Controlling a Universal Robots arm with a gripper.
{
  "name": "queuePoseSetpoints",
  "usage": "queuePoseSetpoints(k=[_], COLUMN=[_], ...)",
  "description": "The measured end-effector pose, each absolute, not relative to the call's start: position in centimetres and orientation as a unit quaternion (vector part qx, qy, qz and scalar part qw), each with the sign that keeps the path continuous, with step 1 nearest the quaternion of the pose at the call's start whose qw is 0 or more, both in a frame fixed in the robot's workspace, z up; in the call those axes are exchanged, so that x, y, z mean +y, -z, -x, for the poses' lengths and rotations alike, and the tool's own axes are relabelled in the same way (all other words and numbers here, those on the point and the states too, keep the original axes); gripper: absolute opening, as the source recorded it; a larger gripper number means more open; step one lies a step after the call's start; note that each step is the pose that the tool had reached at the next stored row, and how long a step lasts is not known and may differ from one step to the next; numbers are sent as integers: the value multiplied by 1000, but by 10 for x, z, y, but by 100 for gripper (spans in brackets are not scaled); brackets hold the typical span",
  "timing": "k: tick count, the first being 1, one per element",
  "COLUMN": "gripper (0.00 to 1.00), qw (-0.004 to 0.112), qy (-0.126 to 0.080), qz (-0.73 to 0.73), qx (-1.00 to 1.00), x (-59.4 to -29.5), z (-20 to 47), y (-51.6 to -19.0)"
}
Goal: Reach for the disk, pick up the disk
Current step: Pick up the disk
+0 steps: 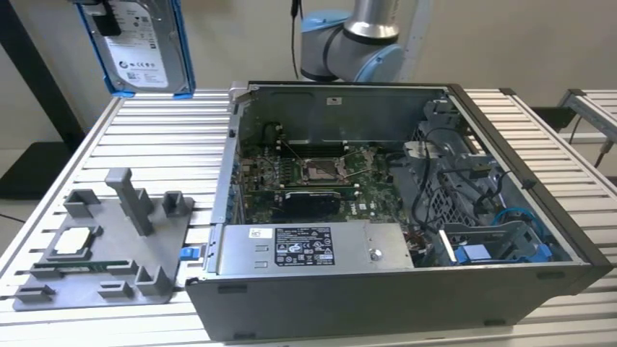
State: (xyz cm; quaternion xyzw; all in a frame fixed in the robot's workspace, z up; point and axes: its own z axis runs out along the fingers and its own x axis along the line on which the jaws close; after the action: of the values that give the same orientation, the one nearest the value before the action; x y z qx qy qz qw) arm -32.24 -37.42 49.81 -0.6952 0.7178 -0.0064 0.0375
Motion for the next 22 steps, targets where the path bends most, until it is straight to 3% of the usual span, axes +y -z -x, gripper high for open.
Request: queuePoseSetpoints(k=[22], gripper=[0], qw=[37], qy=[5], qz=[704], qx=[709], x=[-375], z=[230], y=[-492])
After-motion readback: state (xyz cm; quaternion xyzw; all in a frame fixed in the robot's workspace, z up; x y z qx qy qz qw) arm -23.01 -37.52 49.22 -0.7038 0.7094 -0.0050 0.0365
